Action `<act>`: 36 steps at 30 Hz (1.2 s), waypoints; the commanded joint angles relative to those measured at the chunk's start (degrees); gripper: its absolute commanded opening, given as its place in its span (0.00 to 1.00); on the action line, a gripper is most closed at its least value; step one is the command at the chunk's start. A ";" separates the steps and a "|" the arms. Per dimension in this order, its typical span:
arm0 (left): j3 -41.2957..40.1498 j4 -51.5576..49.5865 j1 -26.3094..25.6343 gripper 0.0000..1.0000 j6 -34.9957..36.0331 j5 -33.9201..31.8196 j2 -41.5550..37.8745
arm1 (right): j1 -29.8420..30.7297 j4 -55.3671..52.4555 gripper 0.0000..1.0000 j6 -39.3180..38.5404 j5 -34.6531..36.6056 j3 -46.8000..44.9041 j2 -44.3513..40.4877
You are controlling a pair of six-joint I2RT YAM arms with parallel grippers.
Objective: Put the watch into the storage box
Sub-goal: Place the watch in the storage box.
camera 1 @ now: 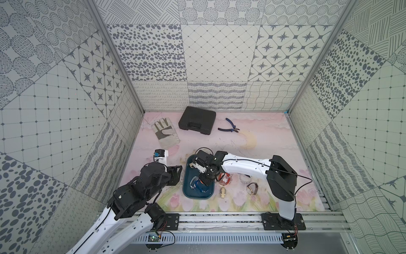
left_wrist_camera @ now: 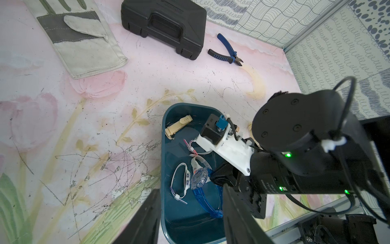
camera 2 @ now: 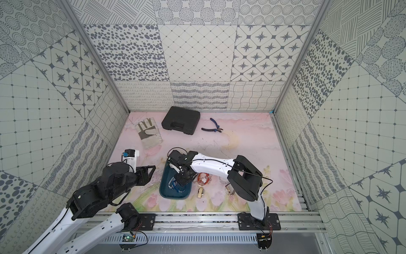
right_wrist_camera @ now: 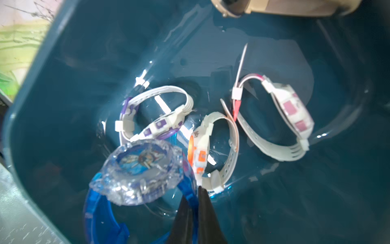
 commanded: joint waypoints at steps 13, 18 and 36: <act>-0.39 -0.25 0.23 0.52 0.46 -0.97 -0.09 | 2.23 -0.53 0.04 0.54 3.76 -0.24 2.27; -0.56 -0.11 0.19 0.52 0.45 -0.89 -0.08 | 2.41 -1.01 0.06 -0.16 4.97 -0.84 1.58; -0.82 0.41 0.11 0.52 0.63 -0.71 0.28 | 2.30 -1.21 0.36 -0.65 6.76 -0.58 -2.60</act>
